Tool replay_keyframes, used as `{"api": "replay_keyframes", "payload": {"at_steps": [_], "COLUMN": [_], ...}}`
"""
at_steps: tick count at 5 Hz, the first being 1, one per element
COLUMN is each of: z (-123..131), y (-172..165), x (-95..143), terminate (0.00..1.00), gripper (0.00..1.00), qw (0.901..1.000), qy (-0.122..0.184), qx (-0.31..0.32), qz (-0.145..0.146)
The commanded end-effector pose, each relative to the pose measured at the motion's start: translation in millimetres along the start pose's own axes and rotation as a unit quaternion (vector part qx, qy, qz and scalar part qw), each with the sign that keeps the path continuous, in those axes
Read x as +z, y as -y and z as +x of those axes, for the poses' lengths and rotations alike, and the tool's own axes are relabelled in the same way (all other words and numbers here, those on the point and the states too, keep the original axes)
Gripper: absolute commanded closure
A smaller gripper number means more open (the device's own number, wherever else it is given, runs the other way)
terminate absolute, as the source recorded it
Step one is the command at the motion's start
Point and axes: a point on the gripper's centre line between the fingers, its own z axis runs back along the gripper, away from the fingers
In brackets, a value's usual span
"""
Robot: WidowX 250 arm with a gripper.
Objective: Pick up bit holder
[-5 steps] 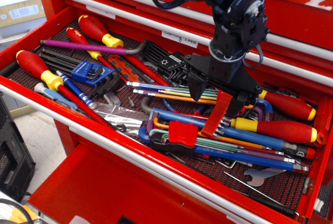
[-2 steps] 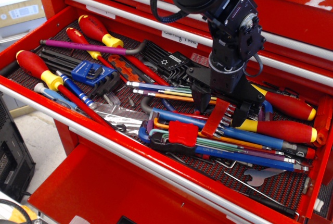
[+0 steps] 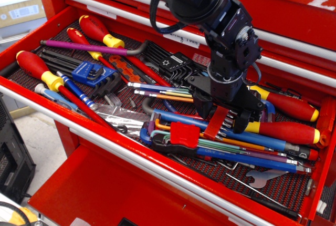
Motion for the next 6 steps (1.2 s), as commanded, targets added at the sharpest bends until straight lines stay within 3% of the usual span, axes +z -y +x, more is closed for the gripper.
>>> {"api": "replay_keyframes", "payload": {"at_steps": [1,2,4,6], "z": [1,0,14,32], "y": [1,3,3,-14], "x": [-2,5,45,115], "terminate": [0.00,0.00,0.00,0.00], "gripper": [1.00,1.00,1.00,1.00], "qw": [0.9997,0.9995,0.9989,0.9974], "qy": [0.009,0.000,-0.029,-0.032], "qx": [0.024,0.031,0.025,0.007], "qz": [0.004,0.007,0.027,0.063]}}
